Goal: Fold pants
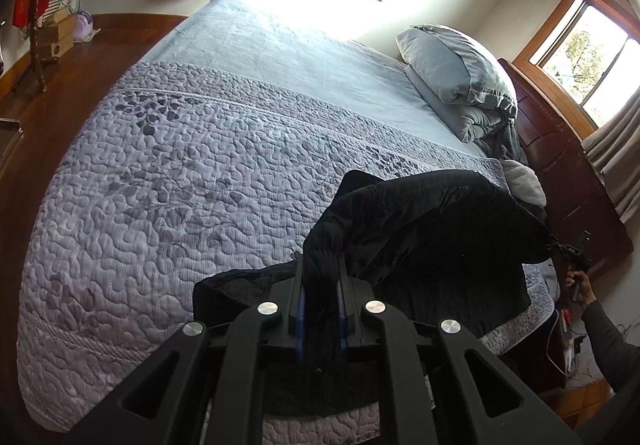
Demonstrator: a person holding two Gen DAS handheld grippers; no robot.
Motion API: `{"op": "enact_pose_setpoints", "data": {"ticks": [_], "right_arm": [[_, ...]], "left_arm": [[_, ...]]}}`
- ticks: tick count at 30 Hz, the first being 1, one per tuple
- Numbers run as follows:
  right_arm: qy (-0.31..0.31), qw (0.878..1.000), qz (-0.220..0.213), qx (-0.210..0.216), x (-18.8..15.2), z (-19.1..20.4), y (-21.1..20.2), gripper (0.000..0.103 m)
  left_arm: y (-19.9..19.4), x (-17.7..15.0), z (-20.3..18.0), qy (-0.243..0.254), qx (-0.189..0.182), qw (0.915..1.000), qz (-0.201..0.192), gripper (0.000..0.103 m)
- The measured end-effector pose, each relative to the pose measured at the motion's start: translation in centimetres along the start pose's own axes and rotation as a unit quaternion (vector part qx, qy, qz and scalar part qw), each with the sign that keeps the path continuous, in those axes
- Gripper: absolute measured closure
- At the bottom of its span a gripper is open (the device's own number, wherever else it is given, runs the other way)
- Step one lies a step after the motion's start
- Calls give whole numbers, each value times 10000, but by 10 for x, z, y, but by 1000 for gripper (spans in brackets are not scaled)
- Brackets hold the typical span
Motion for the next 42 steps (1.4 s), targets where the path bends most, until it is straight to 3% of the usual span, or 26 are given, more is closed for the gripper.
{"op": "enact_pose_setpoints", "data": {"ticks": [15, 21, 26, 27, 30, 31, 34, 38, 42], "right_arm": [[425, 9988, -122, -227, -54, -22, -16, 92], [575, 9976, -39, -379, -86, -35, -15, 87], [553, 9960, 229, -667, -122, -46, -4, 81], [573, 9954, 252, -728, -129, -49, -3, 76], [769, 9925, 224, -922, -145, -59, -10, 34], [864, 9917, 175, -937, -149, -62, -15, 33], [1529, 9864, -11, -605, -163, -72, -32, 32], [2478, 9674, -313, 429, -183, -72, -43, 28], [2716, 9594, -287, 700, -192, -61, -24, 28]], "left_arm": [[-1, -60, 10, 239, 206, 9989, 333, 91], [10, -93, 16, 358, 376, 9965, 662, 90], [36, -130, 20, 486, 570, 9904, 1159, 90], [38, -135, 23, 462, 597, 9900, 1189, 89], [37, -141, 31, 281, 627, 9909, 1154, 87], [35, -142, 32, 259, 638, 9912, 1132, 85], [28, -142, 29, 267, 705, 9914, 1068, 85], [20, -146, 24, 200, 695, 9927, 969, 85], [21, -152, 31, -128, 653, 9943, 833, 85]]}}
Point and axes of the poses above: each gripper's, at about its wrist camera, not at the fingertips, and y roughly the way its jaws point, z to its left, x to its top, the point moved 4 cm from there along y, roughly the way its jaws point
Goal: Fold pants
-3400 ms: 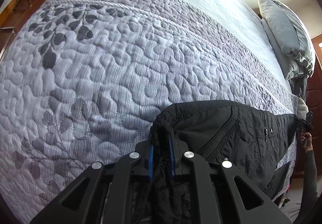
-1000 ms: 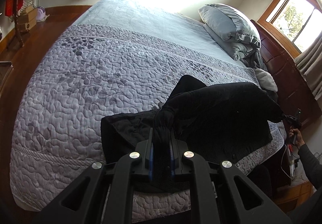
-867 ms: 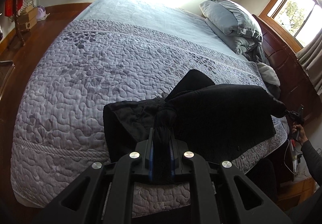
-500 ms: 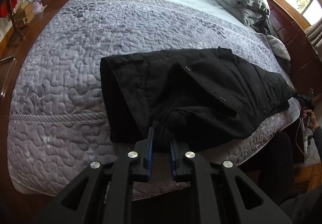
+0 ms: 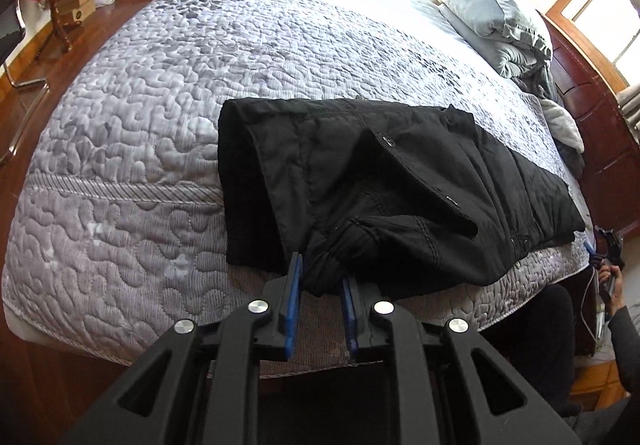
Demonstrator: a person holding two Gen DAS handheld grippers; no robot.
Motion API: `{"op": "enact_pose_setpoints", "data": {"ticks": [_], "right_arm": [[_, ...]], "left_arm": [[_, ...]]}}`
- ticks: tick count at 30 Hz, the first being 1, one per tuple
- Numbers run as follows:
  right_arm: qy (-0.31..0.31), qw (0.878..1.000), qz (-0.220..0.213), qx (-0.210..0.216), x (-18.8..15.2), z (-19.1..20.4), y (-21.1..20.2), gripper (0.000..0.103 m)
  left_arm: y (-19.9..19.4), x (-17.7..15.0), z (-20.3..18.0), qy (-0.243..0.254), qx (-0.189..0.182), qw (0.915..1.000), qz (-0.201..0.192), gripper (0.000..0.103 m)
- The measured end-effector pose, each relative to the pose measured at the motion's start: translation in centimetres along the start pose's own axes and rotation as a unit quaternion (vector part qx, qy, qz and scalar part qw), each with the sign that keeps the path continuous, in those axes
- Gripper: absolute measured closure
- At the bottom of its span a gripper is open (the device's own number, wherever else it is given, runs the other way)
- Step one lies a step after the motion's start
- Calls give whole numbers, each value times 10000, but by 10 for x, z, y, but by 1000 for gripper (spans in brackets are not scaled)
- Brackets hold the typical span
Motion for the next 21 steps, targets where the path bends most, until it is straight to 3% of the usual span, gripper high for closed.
{"op": "enact_pose_setpoints", "data": {"ticks": [3, 5, 6, 7, 8, 9, 10, 12, 14, 15, 16, 18, 20, 21], "right_arm": [[82, 9999, 12, 103, -3, 8, 18, 28], [188, 9998, 48, 107, -3, 10, 31, 28], [225, 9997, 61, 53, -2, 11, 38, 28], [243, 9997, 74, 15, -1, 11, 45, 34], [251, 9996, 122, 17, 0, 11, 51, 40], [272, 9995, 176, -27, -1, 11, 58, 55], [285, 9994, 198, -78, -1, 11, 63, 69], [287, 9992, 241, -166, -4, 12, 71, 76], [309, 9989, 276, -196, -8, 12, 75, 74], [336, 9988, 287, -190, -10, 14, 76, 62], [310, 9989, 285, -203, -11, 16, 76, 50], [243, 9990, 244, -279, -11, 18, 74, 48], [315, 9989, 182, -295, -9, 18, 70, 44], [361, 9988, 104, -304, -7, 16, 66, 44]], "left_arm": [[4, 3, 0, 146, 178, 9997, -92, 85], [10, 10, -4, 824, 676, 9943, 56, 81], [13, 15, -6, 1339, 1181, 9838, 132, 65], [17, 19, -8, 1939, 1664, 9667, 168, 54], [20, 21, -9, 2420, 1939, 9504, 233, 53], [24, 23, -8, 2805, 2152, 9348, 328, 53], [29, 25, -5, 3006, 2304, 9245, 442, 53], [40, 27, 3, 3155, 2414, 9151, 685, 50], [49, 21, 8, 3269, 2445, 9082, 926, 41], [49, 17, 10, 3296, 2480, 9060, 945, 33], [46, 14, 10, 3256, 2468, 9082, 909, 16], [34, 5, 9, 3139, 2328, 9173, 766, 3], [22, -1, 14, 2911, 2244, 9273, 710, 4], [13, 0, 17, 2551, 2052, 9431, 576, 4]]}}
Point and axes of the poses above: each gripper's, at about its wrist camera, not at the fingertips, and y roughly the way its jaws point, z to its left, x to its top, the point moved 4 cm from there along y, roughly the way its jaws point
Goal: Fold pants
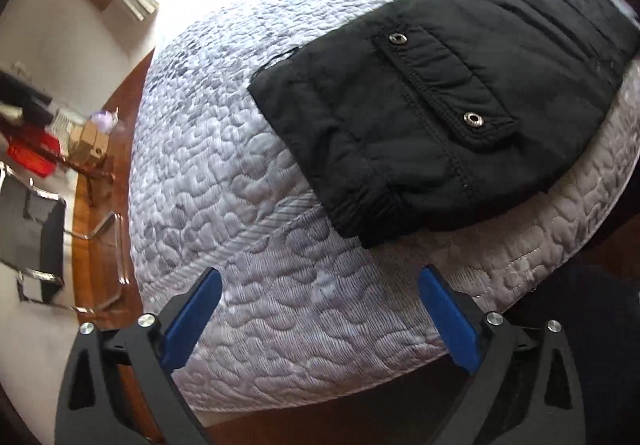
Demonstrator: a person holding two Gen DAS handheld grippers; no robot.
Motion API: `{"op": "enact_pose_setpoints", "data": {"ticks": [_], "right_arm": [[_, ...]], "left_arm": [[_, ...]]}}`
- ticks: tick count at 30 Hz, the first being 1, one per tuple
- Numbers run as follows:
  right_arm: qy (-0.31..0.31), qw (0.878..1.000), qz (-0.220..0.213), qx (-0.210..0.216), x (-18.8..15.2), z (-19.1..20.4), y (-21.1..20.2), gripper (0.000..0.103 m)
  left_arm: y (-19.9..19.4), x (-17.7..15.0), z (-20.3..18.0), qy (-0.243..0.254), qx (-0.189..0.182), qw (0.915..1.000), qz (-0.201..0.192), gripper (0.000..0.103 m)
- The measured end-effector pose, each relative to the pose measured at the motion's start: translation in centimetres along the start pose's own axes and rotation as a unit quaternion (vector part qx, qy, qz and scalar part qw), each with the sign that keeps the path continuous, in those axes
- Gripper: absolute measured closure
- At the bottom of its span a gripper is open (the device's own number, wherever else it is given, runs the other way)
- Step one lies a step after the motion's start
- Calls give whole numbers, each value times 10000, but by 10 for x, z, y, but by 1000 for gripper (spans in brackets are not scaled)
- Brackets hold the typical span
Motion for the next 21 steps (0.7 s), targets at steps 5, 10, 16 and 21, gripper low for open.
{"op": "enact_pose_setpoints", "data": {"ticks": [5, 10, 16, 21], "right_arm": [[288, 9991, -302, 104, 6, -11, -18, 45], [374, 9984, -405, 84, 6, -17, -18, 51], [407, 9978, -495, -173, 2, -37, -20, 80], [38, 9970, -630, -455, -2, -32, -18, 92]], "left_arm": [[-56, 9, 18, -2234, -2054, 9423, -1416, 4], [-2, 28, -8, -2934, -2179, 9270, -849, 12], [42, 28, -8, -3042, -1366, 9427, 37, 50], [54, 31, 9, -2971, -954, 9495, 323, 58]]}}
Point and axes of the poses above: each gripper's, at about its wrist camera, not at the fingertips, and y roughly the way its jaws point, z to its left, x to its top, the point moved 4 cm from there along y, roughly the way its jaws point
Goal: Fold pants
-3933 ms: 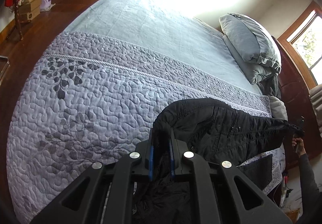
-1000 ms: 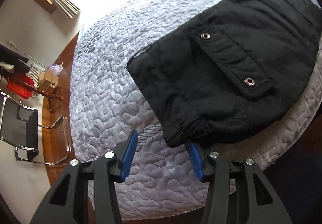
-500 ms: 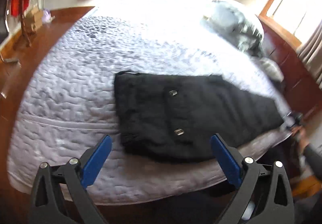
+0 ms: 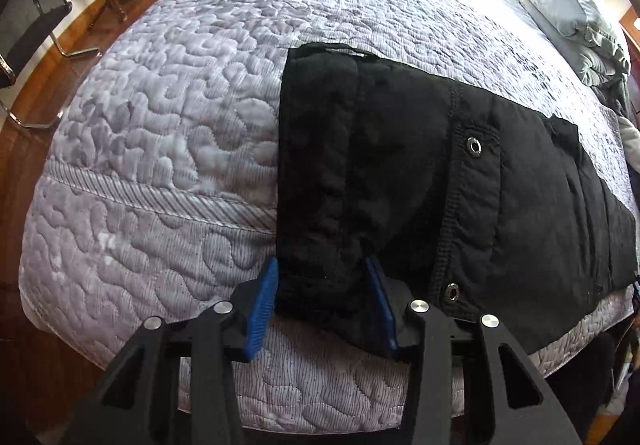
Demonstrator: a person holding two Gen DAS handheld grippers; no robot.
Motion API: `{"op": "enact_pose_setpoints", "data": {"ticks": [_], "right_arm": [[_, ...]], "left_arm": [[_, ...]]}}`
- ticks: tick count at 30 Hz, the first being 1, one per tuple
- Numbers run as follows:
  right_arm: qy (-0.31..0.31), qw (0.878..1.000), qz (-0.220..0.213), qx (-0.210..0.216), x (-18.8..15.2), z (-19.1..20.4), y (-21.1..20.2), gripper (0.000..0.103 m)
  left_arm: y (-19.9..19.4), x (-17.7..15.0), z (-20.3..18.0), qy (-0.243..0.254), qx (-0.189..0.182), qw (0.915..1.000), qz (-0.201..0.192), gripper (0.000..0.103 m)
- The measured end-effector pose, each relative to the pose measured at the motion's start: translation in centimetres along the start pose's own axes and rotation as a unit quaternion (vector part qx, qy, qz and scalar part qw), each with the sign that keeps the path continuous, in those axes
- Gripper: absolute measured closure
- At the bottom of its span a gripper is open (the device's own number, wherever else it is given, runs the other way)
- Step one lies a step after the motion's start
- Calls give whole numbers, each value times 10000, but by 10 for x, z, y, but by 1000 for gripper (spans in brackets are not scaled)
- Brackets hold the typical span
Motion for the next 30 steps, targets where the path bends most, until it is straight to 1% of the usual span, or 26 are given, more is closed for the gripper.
{"op": "enact_pose_setpoints", "data": {"ticks": [1, 2, 4, 6, 7, 8, 9, 10, 11, 12, 13, 14, 16, 18, 20, 23, 25, 30], "right_arm": [[0, 9998, 100, -175, -2, -5, 5, 92], [47, 9996, 162, -230, -2, -10, 9, 92], [119, 9996, 164, -175, -1, -10, 9, 92], [350, 9992, 200, 64, 2, -11, 3, 83], [465, 9987, 165, 161, 3, -13, -3, 74], [496, 9986, 79, 187, 6, -14, -10, 69], [499, 9986, -23, 176, 8, -15, -19, 63], [526, 9984, -111, 171, 10, -17, -27, 58], [583, 9979, -176, 203, 12, -20, -34, 54], [658, 9973, -202, 255, 12, -24, -40, 47], [709, 9969, -180, 305, 12, -27, -43, 43], [744, 9965, -146, 340, 11, -29, -45, 41], [765, 9962, -144, 388, 8, -32, -48, 30], [794, 9955, -174, 489, 4, -35, -48, 27], [835, 9945, -154, 618, -1, -38, -45, 26], [839, 9939, -94, 704, -3, -38, -34, 26], [826, 9939, -77, 726, -2, -38, -27, 26], [883, 9920, -128, 891, 3, -40, -15, 26]], "left_arm": [[2, 2, 1, 32, 53, 10000, 14, 58], [3, 2, 0, 61, 101, 9999, 22, 58], [5, 3, 1, 44, 129, 9999, 35, 58], [2, 3, 1, 67, 164, 9998, 16, 56], [1, 3, 1, 103, 172, 9998, -10, 54], [-1, 1, 0, 129, 157, 9998, -49, 53], [-5, -1, 1, 143, 102, 9998, -110, 47], [-9, -3, 1, 143, -12, 9998, -169, 34], [-13, -3, 0, 128, -152, 9995, -252, 27], [-19, -6, -1, 106, -288, 9988, -374, 16], [-26, -8, -2, 84, -405, 9979, -494, 10], [-32, -11, -4, 59, -522, 9969, -594, 10], [-44, -17, -7, -73, -782, 9939, -778, 8], [-52, -21, -8, -295, -1097, 9888, -964, 5], [-59, -27, -8, -491, -1346, 9838, -1076, 4], [-55, -26, -4, -854, -1631, 9768, -1091, 4], [-45, -17, -1, -1141, -1704, 9728, -1081, 4], [-35, -17, 9, -1644, -1708, 9659, -1041, 4]]}}
Point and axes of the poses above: each gripper's, at about its wrist camera, not at the fingertips, and y roughly the way its jaws point, z to its left, x to its top, the point moved 4 cm from there along y, roughly the way its jaws point
